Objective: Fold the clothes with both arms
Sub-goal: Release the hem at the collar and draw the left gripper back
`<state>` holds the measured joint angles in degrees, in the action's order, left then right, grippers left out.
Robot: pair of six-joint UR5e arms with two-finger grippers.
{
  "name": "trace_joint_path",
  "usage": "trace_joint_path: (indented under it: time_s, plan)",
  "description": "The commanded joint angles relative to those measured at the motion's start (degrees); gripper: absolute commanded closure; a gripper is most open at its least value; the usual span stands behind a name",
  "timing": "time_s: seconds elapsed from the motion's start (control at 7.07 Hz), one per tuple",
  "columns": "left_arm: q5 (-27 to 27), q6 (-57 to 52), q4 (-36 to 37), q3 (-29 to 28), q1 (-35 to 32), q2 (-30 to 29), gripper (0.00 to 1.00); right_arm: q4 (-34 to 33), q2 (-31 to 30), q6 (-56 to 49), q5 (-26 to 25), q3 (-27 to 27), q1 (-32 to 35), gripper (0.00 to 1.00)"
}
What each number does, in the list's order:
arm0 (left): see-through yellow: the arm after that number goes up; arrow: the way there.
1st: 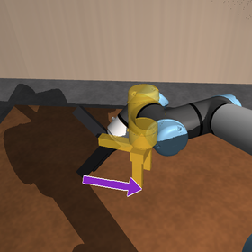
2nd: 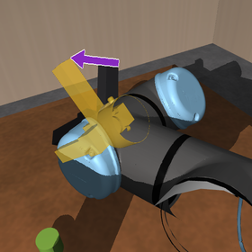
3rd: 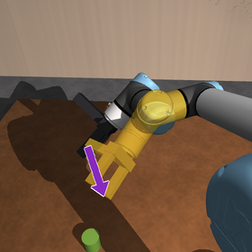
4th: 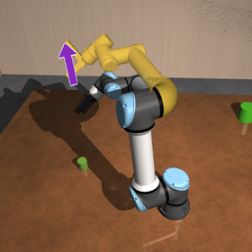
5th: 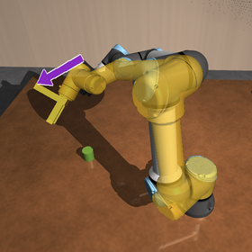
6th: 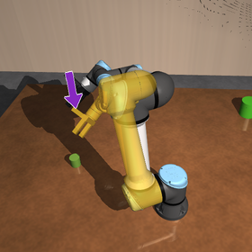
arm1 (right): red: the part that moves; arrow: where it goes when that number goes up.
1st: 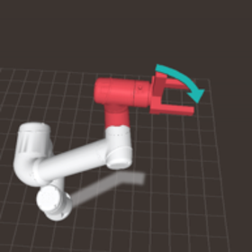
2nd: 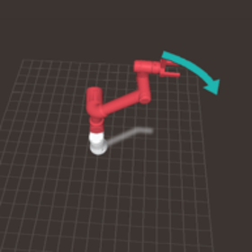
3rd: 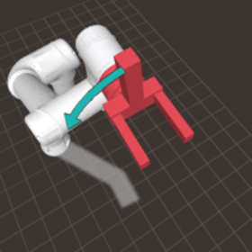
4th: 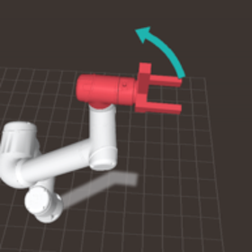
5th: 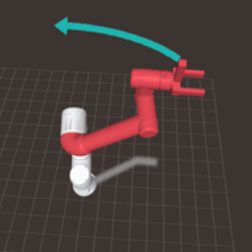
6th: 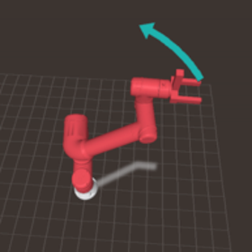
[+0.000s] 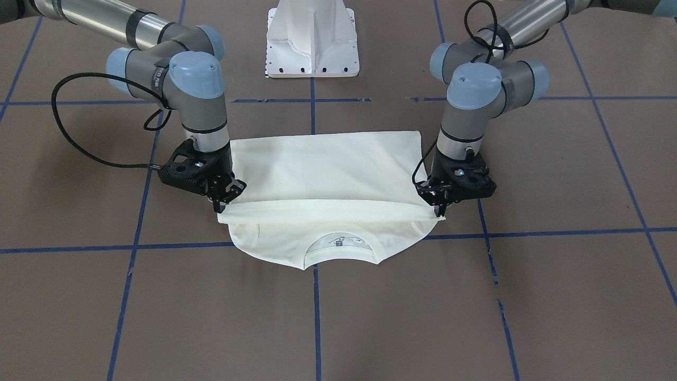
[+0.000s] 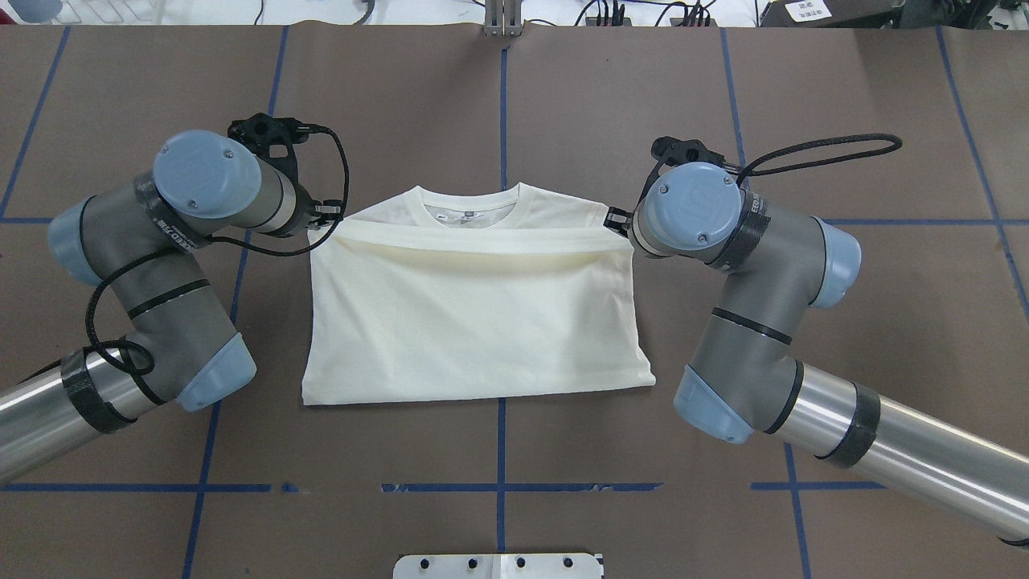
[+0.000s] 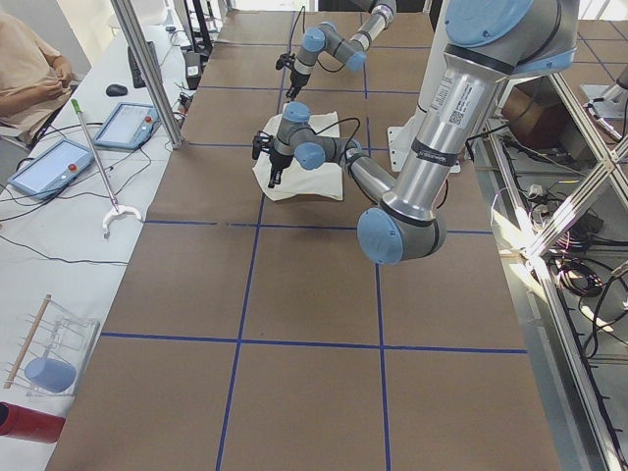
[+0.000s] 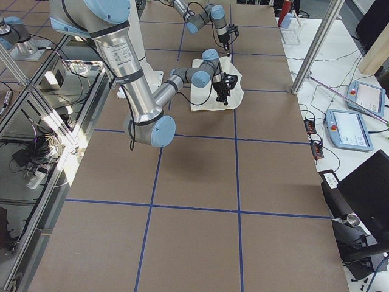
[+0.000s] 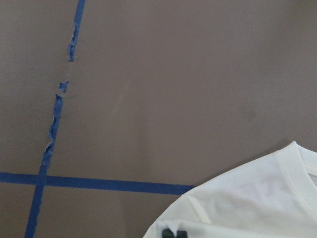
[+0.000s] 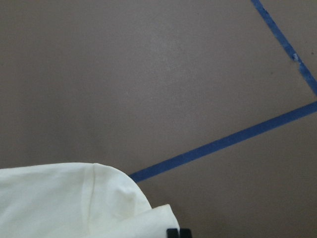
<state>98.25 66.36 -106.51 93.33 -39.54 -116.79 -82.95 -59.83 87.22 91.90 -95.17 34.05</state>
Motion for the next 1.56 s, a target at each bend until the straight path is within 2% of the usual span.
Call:
trace_joint_path:
  time_s: [0.0,0.28,0.57,0.71,0.85,0.99,1.13,1.27,1.41]
  plan:
    - [0.1,-6.5,0.0,0.6,0.1,0.1,0.01,0.1,0.6,0.1,-1.7,1.6,-0.7,0.0]
    - [0.9,-7.4,0.0,7.1,-0.1,2.3,0.0,0.9,0.4,-6.0,-1.4,-0.8,-0.4,0.0]
    - [3.1,-4.1,-1.2,18.2,1.6,11.2,0.0,0.9,0.0,-11.6,1.2,-2.8,0.5,0.0]
    - [2.8,-3.6,-2.6,21.3,5.1,15.6,0.0,2.9,-0.5,-12.4,3.0,-3.4,0.8,0.0]
    - [2.4,-1.8,-7.1,21.3,7.8,19.0,0.0,5.2,-1.4,-12.3,3.2,-3.4,0.8,0.0]
    - [-1.0,2.2,-11.7,21.1,12.0,21.7,0.0,5.4,-1.4,-12.3,3.1,-3.4,0.8,0.0]
    - [-5.5,8.1,-14.0,19.7,16.6,22.0,0.08,5.5,-1.4,-12.3,3.1,-3.5,0.8,0.0]
    - [-6.3,10.2,-15.5,19.3,18.0,22.0,0.26,5.5,-1.4,-12.3,3.1,-3.6,0.8,0.0]
    - [-6.4,10.3,-15.9,18.3,18.1,22.0,0.36,5.5,-1.4,-12.3,3.1,-3.6,0.8,0.0]
